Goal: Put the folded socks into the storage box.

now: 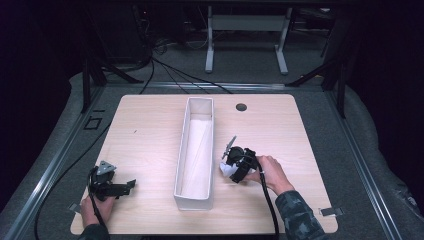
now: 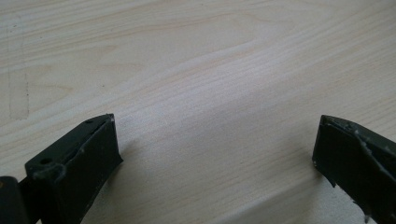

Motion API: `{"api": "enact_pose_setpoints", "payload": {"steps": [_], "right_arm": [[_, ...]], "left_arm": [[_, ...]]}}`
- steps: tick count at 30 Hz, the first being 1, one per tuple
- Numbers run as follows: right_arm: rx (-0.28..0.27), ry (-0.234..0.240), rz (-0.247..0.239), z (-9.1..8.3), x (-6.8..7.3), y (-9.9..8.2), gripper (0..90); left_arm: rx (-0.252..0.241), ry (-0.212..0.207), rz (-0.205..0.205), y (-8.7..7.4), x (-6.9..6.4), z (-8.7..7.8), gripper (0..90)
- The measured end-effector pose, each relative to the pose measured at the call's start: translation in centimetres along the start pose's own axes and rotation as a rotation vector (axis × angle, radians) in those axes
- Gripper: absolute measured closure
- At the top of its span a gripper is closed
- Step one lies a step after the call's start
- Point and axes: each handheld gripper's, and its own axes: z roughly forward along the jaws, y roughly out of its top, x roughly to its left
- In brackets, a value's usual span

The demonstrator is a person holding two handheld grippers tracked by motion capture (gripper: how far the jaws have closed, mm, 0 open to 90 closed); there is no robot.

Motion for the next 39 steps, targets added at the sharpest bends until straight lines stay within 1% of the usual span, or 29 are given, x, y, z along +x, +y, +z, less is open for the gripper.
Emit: {"api": "enact_pose_setpoints", "payload": {"steps": [1,2,4,5,7,8,12,14,16,18,20,21,22,23,24,26,29,31,32,34,35,36,37,38,39], "right_arm": [[0.000,0.000,0.000,0.0,0.0,0.0,30.6],[0.009,0.000,-0.005,0.5,0.1,0.0,33.5],[0.013,0.002,-0.002,0.6,0.1,0.0,34.7],[0.013,-0.004,0.001,0.7,0.0,0.1,37.7],[0.011,-0.003,0.003,0.8,0.0,0.1,38.3],[0.020,-0.020,-0.003,0.9,0.0,0.1,39.4],[0.020,-0.027,-0.001,1.1,0.0,0.2,43.4],[0.034,-0.041,-0.007,1.1,-0.1,0.2,45.1],[0.024,-0.034,0.001,1.2,0.0,0.2,45.8],[0.021,-0.046,0.003,1.3,0.0,0.1,48.7],[0.025,-0.057,-0.008,1.3,0.1,0.1,52.9],[0.025,-0.057,-0.008,1.3,0.1,0.1,52.9],[0.020,-0.073,-0.016,1.3,0.2,0.0,55.9],[0.020,-0.073,-0.016,1.3,0.2,0.0,55.9],[0.022,-0.070,-0.017,1.2,0.2,0.0,57.9],[0.023,-0.067,-0.019,1.0,0.2,0.0,59.0],[0.019,-0.065,-0.024,0.9,0.1,0.0,59.8],[0.025,-0.062,-0.024,0.6,0.0,-0.1,60.1],[0.016,-0.057,-0.015,0.6,0.0,-0.1,60.2],[0.015,-0.062,-0.007,-0.2,-0.1,-0.2,60.2],[0.010,-0.052,-0.004,-0.5,-0.2,-0.3,60.2],[0.001,-0.055,0.000,-0.7,-0.2,-0.3,60.2],[0.001,-0.055,0.000,-0.7,-0.2,-0.3,60.2],[0.000,-0.053,0.000,-1.4,-0.4,-0.4,60.2],[0.000,-0.053,0.000,-1.4,-0.4,-0.4,60.2]], "left_arm": [[0.000,0.000,0.000,0.0,0.0,0.0,0.2],[0.000,0.000,0.000,0.0,0.0,0.0,0.2],[0.000,0.000,0.000,0.0,0.0,0.0,0.3],[0.000,0.000,0.001,0.0,0.0,0.0,0.2],[0.000,0.000,0.000,0.0,0.0,0.0,0.3],[0.000,0.000,0.000,0.0,0.0,0.0,0.3],[0.000,0.000,0.000,0.0,0.0,0.0,0.2],[0.000,0.000,0.000,0.0,0.0,0.0,0.2],[0.000,0.000,0.000,0.0,0.0,0.0,0.2],[-0.001,0.001,0.000,0.0,0.0,0.0,0.3],[0.000,0.001,0.000,0.0,0.0,0.0,0.2],[0.000,0.001,0.000,0.0,0.0,0.0,0.2],[0.000,0.001,-0.001,0.0,0.0,0.0,0.2],[0.000,0.001,-0.001,0.0,0.0,0.0,0.3],[0.000,0.001,-0.001,0.0,0.0,0.0,0.2],[0.000,0.001,-0.001,0.0,0.0,0.0,0.3],[-0.001,0.002,-0.001,0.0,0.0,0.0,0.3],[-0.001,0.002,-0.001,0.0,0.0,0.0,0.3],[0.000,0.001,-0.001,0.0,0.0,0.0,0.3],[0.000,0.002,-0.001,0.0,0.0,0.0,0.3],[0.000,0.002,-0.001,0.0,0.0,0.0,0.3],[0.000,0.002,-0.001,0.0,0.0,0.0,0.3],[0.000,0.002,-0.001,0.0,0.0,0.0,0.3],[0.000,0.002,-0.001,0.0,0.0,0.0,0.3],[0.000,0.002,-0.001,0.0,0.0,0.0,0.3]]}}
